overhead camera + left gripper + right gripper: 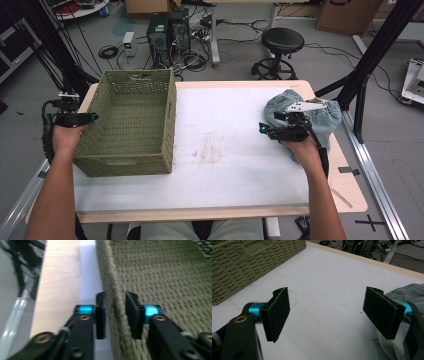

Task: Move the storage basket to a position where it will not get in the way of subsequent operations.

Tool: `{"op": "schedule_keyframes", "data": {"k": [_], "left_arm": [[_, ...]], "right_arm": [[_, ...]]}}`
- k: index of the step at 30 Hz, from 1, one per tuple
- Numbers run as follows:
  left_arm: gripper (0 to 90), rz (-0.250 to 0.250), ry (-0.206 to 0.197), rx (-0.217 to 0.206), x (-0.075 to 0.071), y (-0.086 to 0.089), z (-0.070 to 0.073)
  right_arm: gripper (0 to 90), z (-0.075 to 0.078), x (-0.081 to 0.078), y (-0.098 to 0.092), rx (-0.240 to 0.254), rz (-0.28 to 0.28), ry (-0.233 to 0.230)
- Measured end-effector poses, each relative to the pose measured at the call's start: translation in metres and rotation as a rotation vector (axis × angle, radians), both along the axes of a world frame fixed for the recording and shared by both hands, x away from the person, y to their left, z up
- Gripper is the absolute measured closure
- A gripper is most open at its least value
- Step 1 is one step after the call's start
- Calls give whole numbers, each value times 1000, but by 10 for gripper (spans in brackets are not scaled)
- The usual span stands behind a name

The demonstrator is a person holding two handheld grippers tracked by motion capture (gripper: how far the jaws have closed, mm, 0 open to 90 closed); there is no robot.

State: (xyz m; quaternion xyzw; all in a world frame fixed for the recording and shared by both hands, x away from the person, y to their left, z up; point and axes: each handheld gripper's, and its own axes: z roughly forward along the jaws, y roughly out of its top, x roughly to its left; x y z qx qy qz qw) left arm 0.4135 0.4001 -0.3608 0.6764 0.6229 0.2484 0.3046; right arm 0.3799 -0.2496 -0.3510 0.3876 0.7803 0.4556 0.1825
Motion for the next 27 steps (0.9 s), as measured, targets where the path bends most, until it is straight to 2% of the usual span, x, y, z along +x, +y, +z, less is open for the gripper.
{"op": "schedule_keyframes", "data": {"k": [2,4,9,12,13,14,17,22,27], "left_arm": [[675,-29,-7,16,-5,0,-1],[661,-55,1,12,-9,-1,-2],[673,-80,6,22,-18,1,-6],[747,-53,10,16,-22,4,-6],[795,-47,10,-1,-22,5,-6],[803,-43,9,-10,-23,5,-6],[828,-32,-2,44,-23,1,-6],[830,0,-19,38,-23,5,-7],[830,10,-21,66,-25,11,-7]], "right_arm": [[218,0,0,0,2,2,-1],[218,0,-1,0,2,3,-3],[218,0,-1,1,-1,4,0],[218,0,-1,1,-2,5,3],[218,0,-1,2,-3,6,0],[218,0,-1,2,-4,7,2],[217,-1,-1,3,-8,6,3],[218,-1,-1,3,-8,7,7],[218,-1,-1,3,-8,6,7]]}}
